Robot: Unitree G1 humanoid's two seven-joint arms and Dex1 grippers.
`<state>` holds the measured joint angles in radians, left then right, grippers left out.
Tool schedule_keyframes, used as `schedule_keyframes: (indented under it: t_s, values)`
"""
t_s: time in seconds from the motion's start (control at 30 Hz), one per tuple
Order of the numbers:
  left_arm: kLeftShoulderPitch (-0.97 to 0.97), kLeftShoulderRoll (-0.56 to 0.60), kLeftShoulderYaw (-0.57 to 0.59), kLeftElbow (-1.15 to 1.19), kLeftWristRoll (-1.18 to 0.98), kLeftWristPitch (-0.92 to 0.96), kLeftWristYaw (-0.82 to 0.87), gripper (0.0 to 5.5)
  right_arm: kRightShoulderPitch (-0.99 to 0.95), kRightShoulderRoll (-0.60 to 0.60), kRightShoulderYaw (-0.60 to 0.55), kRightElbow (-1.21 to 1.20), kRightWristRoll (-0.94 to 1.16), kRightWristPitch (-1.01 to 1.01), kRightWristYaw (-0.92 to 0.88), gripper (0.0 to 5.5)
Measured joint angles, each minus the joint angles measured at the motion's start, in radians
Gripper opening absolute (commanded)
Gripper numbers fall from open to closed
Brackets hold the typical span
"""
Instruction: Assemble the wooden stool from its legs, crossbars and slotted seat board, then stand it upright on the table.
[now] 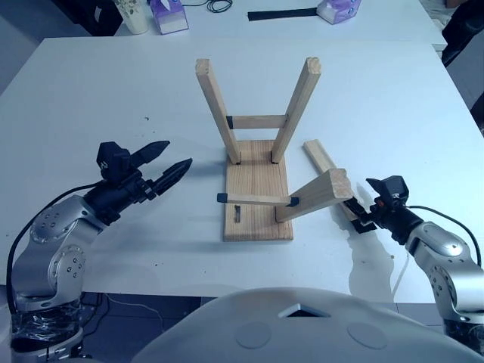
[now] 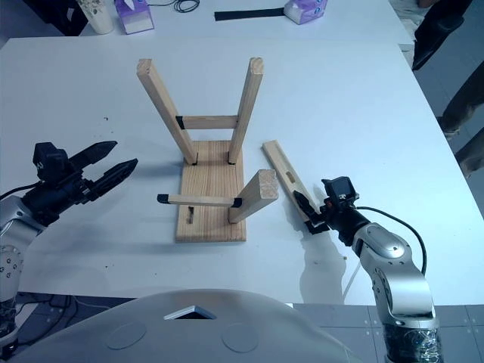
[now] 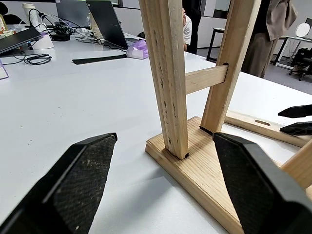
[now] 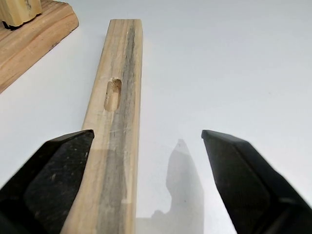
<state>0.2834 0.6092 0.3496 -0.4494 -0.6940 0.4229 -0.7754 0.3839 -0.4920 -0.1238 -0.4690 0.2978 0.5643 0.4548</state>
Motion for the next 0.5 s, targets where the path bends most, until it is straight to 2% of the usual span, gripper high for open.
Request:
schedule_keyframes:
  t_s: [0.3,0.5]
  values:
    - [-0.005,-0.014,-0.005,-0.001,0.002,-0.003,0.01,3.66,-0.046,-0.001,-0.033,-0.035,0.097,0.081,0.04,4.08]
    - [-0.007,-0.014,-0.007,-0.008,0.002,-0.003,0.008,3.66,0.006,-0.018,-0.007,-0.042,0.084,0.089,0.047,4.08]
